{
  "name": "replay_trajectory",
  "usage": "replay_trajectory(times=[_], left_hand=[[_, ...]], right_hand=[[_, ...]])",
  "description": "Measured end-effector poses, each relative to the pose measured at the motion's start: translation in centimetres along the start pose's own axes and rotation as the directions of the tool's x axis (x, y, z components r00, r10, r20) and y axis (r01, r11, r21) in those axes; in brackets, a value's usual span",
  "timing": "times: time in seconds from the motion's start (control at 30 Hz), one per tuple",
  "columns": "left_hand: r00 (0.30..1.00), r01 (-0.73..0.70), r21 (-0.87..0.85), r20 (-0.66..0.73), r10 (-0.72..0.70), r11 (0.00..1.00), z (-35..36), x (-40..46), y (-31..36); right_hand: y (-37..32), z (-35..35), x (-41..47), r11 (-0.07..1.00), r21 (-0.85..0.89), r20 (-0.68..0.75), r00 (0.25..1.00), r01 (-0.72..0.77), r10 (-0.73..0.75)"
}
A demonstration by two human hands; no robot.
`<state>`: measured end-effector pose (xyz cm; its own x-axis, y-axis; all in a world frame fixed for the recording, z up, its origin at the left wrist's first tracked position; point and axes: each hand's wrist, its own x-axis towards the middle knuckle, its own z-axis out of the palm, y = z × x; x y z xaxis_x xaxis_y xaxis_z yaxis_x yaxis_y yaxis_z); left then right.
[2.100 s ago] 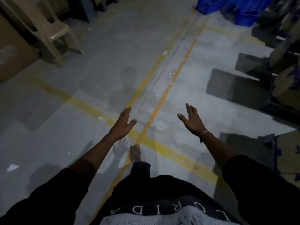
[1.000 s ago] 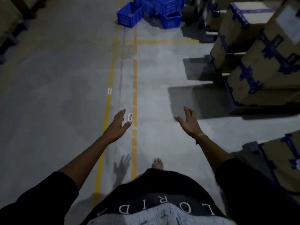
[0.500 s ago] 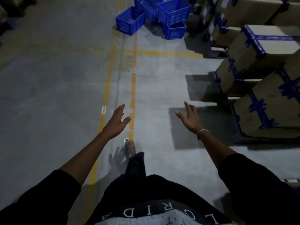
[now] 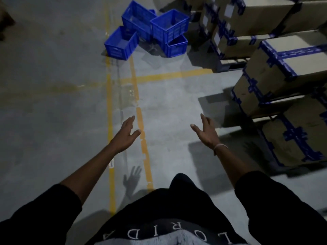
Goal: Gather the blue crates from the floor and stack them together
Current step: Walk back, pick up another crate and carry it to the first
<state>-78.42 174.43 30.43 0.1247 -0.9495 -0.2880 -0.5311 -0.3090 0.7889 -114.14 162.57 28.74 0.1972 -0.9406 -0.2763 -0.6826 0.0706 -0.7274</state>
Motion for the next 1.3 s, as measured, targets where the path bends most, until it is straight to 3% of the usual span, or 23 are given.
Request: replay_trajectory(times=[0.3, 0.7, 1.17, 1.3], left_hand=[[1.000, -0.017, 0.038, 0.012, 0.017, 0.999, -4.6, 22.1, 2.7], [0.999, -0.040, -0.065, -0.037, 0.038, 0.997, -10.1, 49.9, 11.4], [1.000, 0.006, -0.100, 0.016, -0.004, 0.995, -16.5, 85.7, 15.6], [0.996, -0.052, -0.029, 0.069, 0.054, 0.998, -19.1, 96.2, 18.0]], right_hand=[[-3.1, -2.3, 21.9, 1.000, 0.004, -0.035, 0.999, -0.012, 0.012], [-11.5, -11.2, 50.5, 0.998, -0.032, -0.022, 0.998, 0.058, -0.058], [-16.6, -16.5, 83.7, 0.997, -0.076, -0.022, 0.999, 0.030, -0.032], [-19.2, -18.2, 92.6, 0.997, -0.074, -0.028, 0.999, 0.031, -0.033]])
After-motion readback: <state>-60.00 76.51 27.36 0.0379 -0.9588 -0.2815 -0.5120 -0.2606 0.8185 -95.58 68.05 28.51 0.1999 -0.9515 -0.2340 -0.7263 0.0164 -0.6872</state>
